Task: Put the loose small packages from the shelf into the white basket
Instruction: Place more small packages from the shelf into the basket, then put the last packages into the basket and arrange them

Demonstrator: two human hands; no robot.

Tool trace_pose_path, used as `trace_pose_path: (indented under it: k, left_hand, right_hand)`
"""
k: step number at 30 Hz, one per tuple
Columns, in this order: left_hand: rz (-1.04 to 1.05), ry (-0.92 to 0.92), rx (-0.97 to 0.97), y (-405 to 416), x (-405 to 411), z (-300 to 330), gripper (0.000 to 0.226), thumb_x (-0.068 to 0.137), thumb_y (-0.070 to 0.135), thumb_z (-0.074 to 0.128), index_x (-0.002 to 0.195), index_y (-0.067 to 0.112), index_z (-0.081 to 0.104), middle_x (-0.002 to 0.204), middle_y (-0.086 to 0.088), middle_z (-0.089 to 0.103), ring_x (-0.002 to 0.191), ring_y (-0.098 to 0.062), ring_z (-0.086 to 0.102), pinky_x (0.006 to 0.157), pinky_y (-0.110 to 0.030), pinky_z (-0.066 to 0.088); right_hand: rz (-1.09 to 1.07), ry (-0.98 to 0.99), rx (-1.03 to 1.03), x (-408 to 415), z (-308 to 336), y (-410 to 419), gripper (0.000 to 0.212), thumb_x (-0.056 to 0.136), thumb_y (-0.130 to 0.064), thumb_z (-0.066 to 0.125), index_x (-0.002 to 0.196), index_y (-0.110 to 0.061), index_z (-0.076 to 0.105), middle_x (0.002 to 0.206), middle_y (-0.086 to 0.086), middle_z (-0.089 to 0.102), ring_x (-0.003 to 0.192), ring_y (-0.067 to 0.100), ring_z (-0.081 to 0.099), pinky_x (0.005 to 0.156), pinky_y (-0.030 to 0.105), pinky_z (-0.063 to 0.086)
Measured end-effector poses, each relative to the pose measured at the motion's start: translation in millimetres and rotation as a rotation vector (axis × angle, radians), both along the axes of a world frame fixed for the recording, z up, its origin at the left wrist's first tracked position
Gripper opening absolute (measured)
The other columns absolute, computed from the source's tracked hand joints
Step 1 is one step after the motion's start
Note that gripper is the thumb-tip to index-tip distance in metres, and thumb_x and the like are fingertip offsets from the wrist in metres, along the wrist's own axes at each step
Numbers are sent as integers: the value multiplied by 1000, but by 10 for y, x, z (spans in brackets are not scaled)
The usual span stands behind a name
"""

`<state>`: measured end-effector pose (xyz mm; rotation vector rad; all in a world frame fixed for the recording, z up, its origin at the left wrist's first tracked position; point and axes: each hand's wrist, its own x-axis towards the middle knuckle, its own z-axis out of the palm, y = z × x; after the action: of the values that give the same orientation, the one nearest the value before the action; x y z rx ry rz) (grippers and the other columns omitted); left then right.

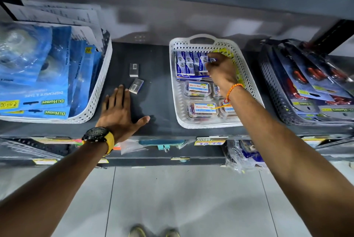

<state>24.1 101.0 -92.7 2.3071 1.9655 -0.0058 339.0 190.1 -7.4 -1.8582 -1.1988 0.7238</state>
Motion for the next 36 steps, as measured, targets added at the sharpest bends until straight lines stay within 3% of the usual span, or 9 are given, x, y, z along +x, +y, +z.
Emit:
trace_pose_path:
  k: [3, 10, 15, 18, 21, 26, 30, 33, 36]
  left_hand:
    - [0, 4, -5, 5, -9, -3, 126, 73, 94, 10, 160, 4, 4, 171, -13, -2, 157, -29, -1, 127, -50, 4]
    - [-9, -5, 1, 4, -6, 6, 126, 73, 95, 9, 160, 4, 6, 171, -13, 0, 157, -30, 1, 126, -52, 6]
    - [-6, -8, 5, 1, -5, 15, 123, 75, 92, 16, 160, 4, 6, 171, -14, 0, 157, -30, 1, 126, -52, 6]
    - [-6, -17, 4, -7, -3, 17, 124, 74, 92, 15, 160, 3, 6, 171, -14, 0, 157, -30, 1, 126, -52, 6]
    - [-5, -28, -1, -11, 2, 25, 125, 74, 93, 14, 160, 3, 6, 171, -15, 0, 157, -30, 1, 126, -52, 6]
    - [-1, -25, 1, -4, 2, 17, 123, 74, 92, 15, 160, 4, 5, 171, -14, -1, 157, -30, 1, 127, -51, 6]
    - [-1, -46, 2, -5, -1, 11, 123, 75, 92, 19, 160, 4, 5, 171, -14, -1, 157, -29, 0, 127, -51, 5]
    - [7, -54, 2, -12, 9, 12, 123, 74, 92, 20, 160, 4, 6, 171, -14, 0, 157, -29, 0, 127, -50, 5]
    - [6, -51, 9, -11, 12, 12, 123, 74, 91, 19, 160, 4, 7, 171, -15, 0, 157, -29, 0, 126, -50, 4]
  right_hand:
    - [-42, -112, -5, 45, 6, -7, 30, 88, -12, 70, 112, -29, 72, 117, -7, 74, 87, 15, 73, 81, 38, 62]
    - [-79, -274, -39, -26, 79, 1, 16, 83, -16, 76, 99, -16, 77, 106, -1, 76, 98, 16, 70, 86, 25, 53]
    - [-48, -251, -85, -10, 82, -1, 10, 81, -19, 80, 91, -17, 80, 93, -4, 77, 88, 10, 69, 88, 25, 54]
    - [2, -389, -83, -69, 62, 34, 20, 82, -27, 77, 73, -10, 76, 68, 0, 72, 62, 12, 65, 68, 22, 53]
    - [44, -475, -73, -103, 45, 39, 40, 84, -25, 71, 51, -14, 54, 44, -4, 48, 42, 8, 44, 54, 20, 37]
    - [62, -604, 185, -316, 80, -110, 24, 91, -23, 64, 72, -14, 74, 73, 3, 73, 63, 16, 58, 74, 24, 50]
    - [360, -629, 427, -805, 129, -166, 11, 81, -16, 69, 74, -14, 78, 83, 6, 73, 78, 25, 65, 73, 30, 46]
    - [652, -825, 320, -1137, 78, -108, 9, 84, -25, 72, 89, -19, 77, 99, 2, 72, 98, 27, 62, 90, 39, 40]
    - [744, -1019, 191, -1366, 4, -21, 25, 82, -32, 75, 103, -19, 74, 106, 2, 73, 103, 26, 63, 96, 39, 36]
